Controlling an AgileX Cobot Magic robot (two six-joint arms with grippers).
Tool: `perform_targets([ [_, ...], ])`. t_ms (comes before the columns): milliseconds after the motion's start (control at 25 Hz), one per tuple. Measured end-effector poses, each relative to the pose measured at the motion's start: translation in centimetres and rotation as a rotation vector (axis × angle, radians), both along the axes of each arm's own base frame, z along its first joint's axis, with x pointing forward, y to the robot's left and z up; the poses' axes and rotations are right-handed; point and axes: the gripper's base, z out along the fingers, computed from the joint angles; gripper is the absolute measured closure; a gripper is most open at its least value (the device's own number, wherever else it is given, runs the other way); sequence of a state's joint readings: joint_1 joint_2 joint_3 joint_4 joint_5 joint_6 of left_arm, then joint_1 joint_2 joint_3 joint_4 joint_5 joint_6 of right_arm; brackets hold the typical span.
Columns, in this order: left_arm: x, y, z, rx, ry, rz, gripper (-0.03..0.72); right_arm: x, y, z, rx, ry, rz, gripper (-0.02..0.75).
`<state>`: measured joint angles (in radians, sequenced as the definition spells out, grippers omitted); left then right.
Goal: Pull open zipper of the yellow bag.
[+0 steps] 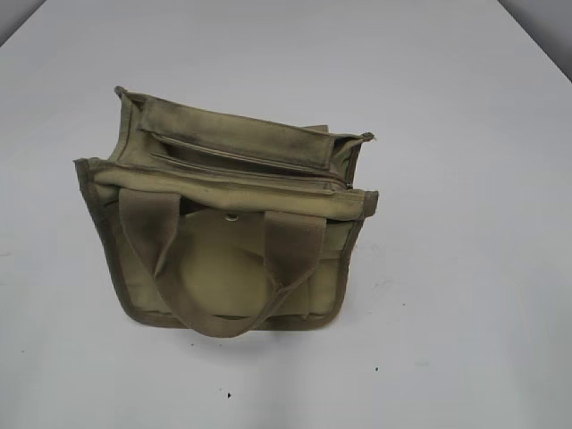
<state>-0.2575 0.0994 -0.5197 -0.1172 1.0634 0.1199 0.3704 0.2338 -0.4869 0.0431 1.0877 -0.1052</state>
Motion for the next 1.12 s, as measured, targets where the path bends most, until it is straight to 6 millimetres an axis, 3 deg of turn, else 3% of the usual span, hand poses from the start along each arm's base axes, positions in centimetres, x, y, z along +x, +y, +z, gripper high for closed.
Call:
perform_targets([
  [160, 0.0, 0.0, 0.0, -0.001, -0.004, 0.017, 0.265, -0.2, -0.1, 0.0, 0.015, -0.012, -0.043, 0.144],
  [480, 0.1, 0.1, 0.0, -0.003, -0.006, 0.23, 0.27, -0.3, -0.2, 0.1, 0.077, -0.015, -0.26, 0.145],
  [880, -1.4, 0.2, 0.0, -0.016, -0.105, 0.259, 0.27, -3.3, -0.1, 0.4, 0.168, -0.207, -0.24, 0.145],
  [1120, -1.4, 0.2, 0.0, -0.017, -0.105, 0.259, 0.27, -3.3, 0.0, 0.4, 0.18, -0.211, -0.234, 0.145],
])
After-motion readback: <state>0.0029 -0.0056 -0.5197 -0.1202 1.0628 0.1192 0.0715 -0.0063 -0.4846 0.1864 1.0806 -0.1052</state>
